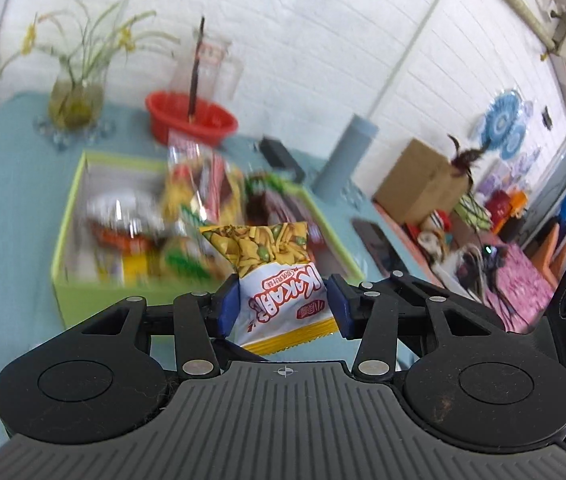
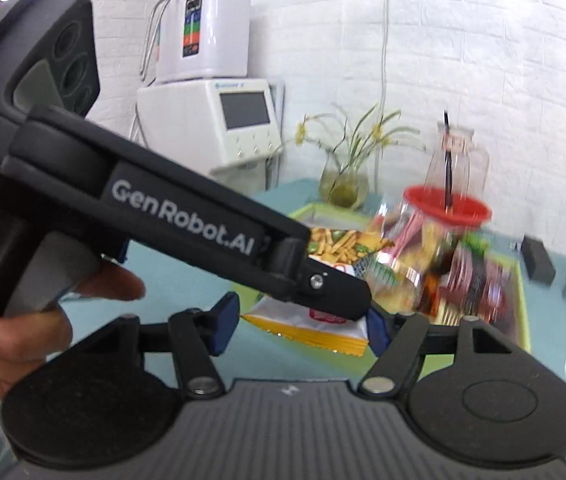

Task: Organize snacks
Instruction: 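Carry the yellow-white snack bag into the green box and release it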

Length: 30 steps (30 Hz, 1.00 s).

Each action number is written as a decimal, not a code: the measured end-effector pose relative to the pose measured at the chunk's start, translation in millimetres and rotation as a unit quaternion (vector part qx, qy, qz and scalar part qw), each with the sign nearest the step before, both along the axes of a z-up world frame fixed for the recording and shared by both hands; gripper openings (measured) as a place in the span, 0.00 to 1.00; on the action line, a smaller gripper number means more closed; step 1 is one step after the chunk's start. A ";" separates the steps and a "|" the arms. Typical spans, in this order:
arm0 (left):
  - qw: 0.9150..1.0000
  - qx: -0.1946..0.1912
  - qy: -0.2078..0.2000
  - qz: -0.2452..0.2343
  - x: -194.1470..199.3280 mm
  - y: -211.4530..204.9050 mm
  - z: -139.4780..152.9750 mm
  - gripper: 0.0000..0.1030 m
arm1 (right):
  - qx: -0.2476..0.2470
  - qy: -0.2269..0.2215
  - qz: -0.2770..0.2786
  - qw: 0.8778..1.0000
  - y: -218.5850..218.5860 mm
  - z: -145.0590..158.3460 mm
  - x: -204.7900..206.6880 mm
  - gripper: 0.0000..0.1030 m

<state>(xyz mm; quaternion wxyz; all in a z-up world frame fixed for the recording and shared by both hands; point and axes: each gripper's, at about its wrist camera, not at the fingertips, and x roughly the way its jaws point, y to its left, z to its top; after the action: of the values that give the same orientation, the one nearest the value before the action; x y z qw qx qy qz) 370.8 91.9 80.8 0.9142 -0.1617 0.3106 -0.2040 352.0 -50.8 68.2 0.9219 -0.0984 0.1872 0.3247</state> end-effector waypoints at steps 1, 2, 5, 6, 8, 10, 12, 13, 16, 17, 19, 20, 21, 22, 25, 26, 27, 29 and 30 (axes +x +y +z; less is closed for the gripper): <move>1.000 0.002 -0.001 0.008 13.3 2.9 3.1 0.26 | -0.003 -0.003 0.002 1.000 4.8 2.5 15.5 0.72; 1.000 0.004 -0.001 0.016 28.3 7.7 4.1 0.26 | -0.006 -0.004 0.005 1.000 9.3 3.4 28.6 0.72; 0.999 0.001 0.017 0.038 67.2 23.0 -2.7 0.27 | -0.011 0.012 0.018 1.000 23.9 -0.7 69.8 0.72; 0.999 -0.002 0.024 0.044 80.0 30.5 -9.2 0.28 | -0.014 0.018 0.022 0.999 29.1 -4.5 82.9 0.72; 0.998 -0.004 0.041 0.056 101.4 39.9 -21.2 0.28 | -0.023 0.029 0.026 0.999 39.3 -12.7 106.0 0.72; 0.997 -0.008 0.059 0.057 119.4 48.7 -35.9 0.34 | -0.033 0.046 0.031 0.998 46.7 -22.7 124.2 0.76; 0.996 -0.021 0.065 0.051 129.1 53.7 -47.7 0.40 | -0.044 0.043 0.031 0.998 49.9 -31.3 129.9 0.79; 0.997 -0.026 0.058 0.047 128.3 56.1 -50.4 0.41 | -0.043 0.039 0.034 0.998 49.8 -33.3 129.4 0.81; 0.998 -0.016 0.037 0.041 120.7 53.7 -49.3 0.54 | -0.037 0.034 0.040 0.998 49.9 -33.8 123.8 0.88; 0.998 -0.010 0.032 0.045 118.9 53.3 -47.9 0.65 | -0.042 0.030 0.038 0.998 51.2 -33.2 122.5 0.88; 0.998 -0.009 0.020 0.056 110.7 53.7 -39.1 0.70 | -0.042 0.026 0.031 0.998 50.2 -29.5 118.8 0.92; 0.998 -0.016 0.012 0.057 104.6 55.7 -33.8 0.71 | -0.036 0.022 0.026 0.999 46.5 -25.0 113.9 0.91; 0.998 -0.023 0.005 0.058 98.6 58.2 -28.0 0.72 | -0.030 0.017 0.022 0.999 42.2 -20.0 107.6 0.91; 0.998 -0.029 -0.003 0.059 90.4 60.3 -22.0 0.75 | -0.024 0.009 0.018 0.999 37.1 -14.4 99.5 0.91; 0.996 -0.032 -0.029 0.073 58.5 63.7 -3.3 0.80 | -0.009 -0.012 0.000 1.000 13.3 -2.4 65.6 0.91; 0.996 -0.031 -0.035 0.077 46.4 63.9 0.7 0.82 | -0.006 -0.012 -0.008 1.000 5.9 -1.5 53.2 0.91; 0.995 -0.030 -0.040 0.083 33.0 63.7 3.3 0.83 | -0.003 -0.009 -0.017 1.000 -2.4 -2.4 41.0 0.91; 0.994 -0.029 -0.046 0.095 1.3 61.2 3.2 0.85 | 0.000 0.000 -0.035 0.999 -17.6 -8.2 12.2 0.91; 0.993 -0.027 -0.048 0.102 -15.6 59.2 0.6 0.85 | -0.001 0.008 -0.046 0.999 -25.1 -12.6 -2.8 0.91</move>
<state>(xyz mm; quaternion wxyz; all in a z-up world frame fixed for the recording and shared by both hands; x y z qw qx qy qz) 355.2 151.1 81.4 0.9394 -0.2076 0.2423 -0.1251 349.2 -75.9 55.6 0.9343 -0.0879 0.1990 0.2825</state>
